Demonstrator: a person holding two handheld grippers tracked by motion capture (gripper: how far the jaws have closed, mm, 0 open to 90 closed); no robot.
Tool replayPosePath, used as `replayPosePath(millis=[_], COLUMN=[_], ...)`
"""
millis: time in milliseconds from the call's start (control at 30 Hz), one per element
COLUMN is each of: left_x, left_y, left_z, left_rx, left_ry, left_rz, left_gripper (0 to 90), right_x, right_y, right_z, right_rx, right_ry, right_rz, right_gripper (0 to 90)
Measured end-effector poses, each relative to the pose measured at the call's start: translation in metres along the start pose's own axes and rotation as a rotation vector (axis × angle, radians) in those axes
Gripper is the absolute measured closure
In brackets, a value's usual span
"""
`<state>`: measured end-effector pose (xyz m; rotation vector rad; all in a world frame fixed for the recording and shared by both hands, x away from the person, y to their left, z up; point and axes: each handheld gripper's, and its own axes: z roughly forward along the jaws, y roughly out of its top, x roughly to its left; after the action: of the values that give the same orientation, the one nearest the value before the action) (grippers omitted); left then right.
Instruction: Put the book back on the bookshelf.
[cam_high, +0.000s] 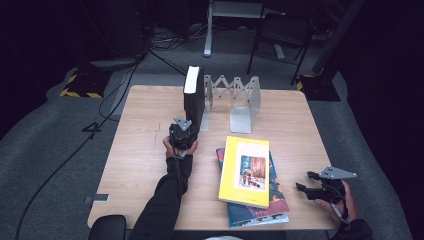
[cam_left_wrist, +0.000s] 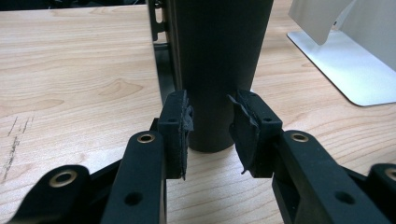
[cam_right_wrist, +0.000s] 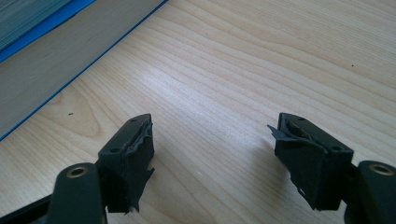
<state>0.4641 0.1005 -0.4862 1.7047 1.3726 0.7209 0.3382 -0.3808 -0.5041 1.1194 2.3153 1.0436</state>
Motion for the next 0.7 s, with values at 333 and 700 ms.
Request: replayPosePath(millis=[333, 700], left_x=[0.001, 0.001], left_y=[0.0, -0.003], left_z=[-0.012, -0.032], left_rx=[-0.009, 0.036], left_ry=[-0.032, -0.117], left_rz=[0.037, 0.226], left_gripper=[64.7, 63.0], right_x=[0.0, 0.001], right_y=[0.0, -0.001], right_z=[0.0, -0.001], right_rx=[-0.001, -0.001], right_ry=[-0.001, -0.007], right_rz=[-0.001, 0.003], right_gripper=[28.1, 28.0])
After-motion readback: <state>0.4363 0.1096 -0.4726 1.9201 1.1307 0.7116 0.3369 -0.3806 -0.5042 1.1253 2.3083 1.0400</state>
